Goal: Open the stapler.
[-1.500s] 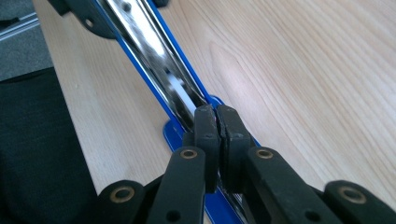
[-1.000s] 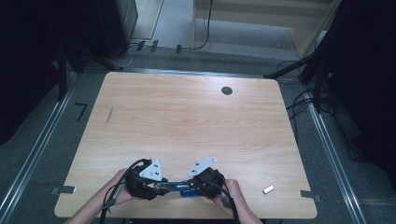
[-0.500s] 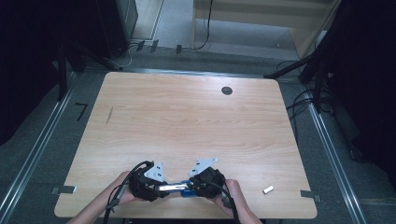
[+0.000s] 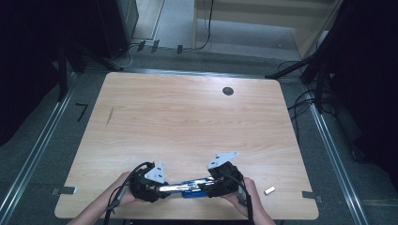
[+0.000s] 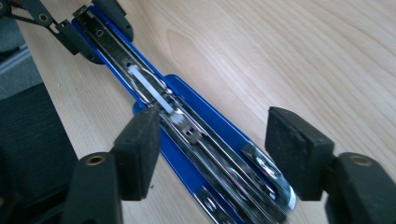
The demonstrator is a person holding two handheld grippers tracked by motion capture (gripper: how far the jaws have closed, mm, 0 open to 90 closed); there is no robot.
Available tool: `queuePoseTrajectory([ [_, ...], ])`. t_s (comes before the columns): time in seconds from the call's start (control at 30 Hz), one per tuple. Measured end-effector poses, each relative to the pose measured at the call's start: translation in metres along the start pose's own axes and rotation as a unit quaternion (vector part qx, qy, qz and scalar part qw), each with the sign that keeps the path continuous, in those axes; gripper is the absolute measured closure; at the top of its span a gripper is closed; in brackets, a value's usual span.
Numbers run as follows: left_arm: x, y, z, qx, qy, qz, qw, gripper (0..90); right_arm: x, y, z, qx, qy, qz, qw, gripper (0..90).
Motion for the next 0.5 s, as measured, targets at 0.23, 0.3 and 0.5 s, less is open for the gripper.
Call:
queuePoseTrajectory([
  [0.23, -0.001, -0.001, 0.001, 0.002, -0.006, 0.003, 1.0, 63.0, 0.009, 0.023, -0.024, 0.022, -0.028, -0.006, 0.9993, 18.3],
  [0.3, -0.001, -0.001, 0.001, 0.002, -0.005, 0.004, 1.0, 63.0, 0.011, 0.027, -0.03, 0.037, -0.032, -0.003, 0.9988, 17.5],
  [0.5, -0.002, -0.002, 0.001, 0.003, -0.003, 0.001, 1.0, 63.0, 0.022, 0.039, -0.05, 0.065, -0.052, 0.003, 0.9965, 14.6],
])
Point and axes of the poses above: each handheld gripper's, and its own axes: y roughly backward along the jaws, x roughly out of its underside, z roughly to its left, the point moved 4 cm from there along -y, roughly forward along the jaws, and after that the axes turned 7 degrees about -y, right-handed, at the moved point
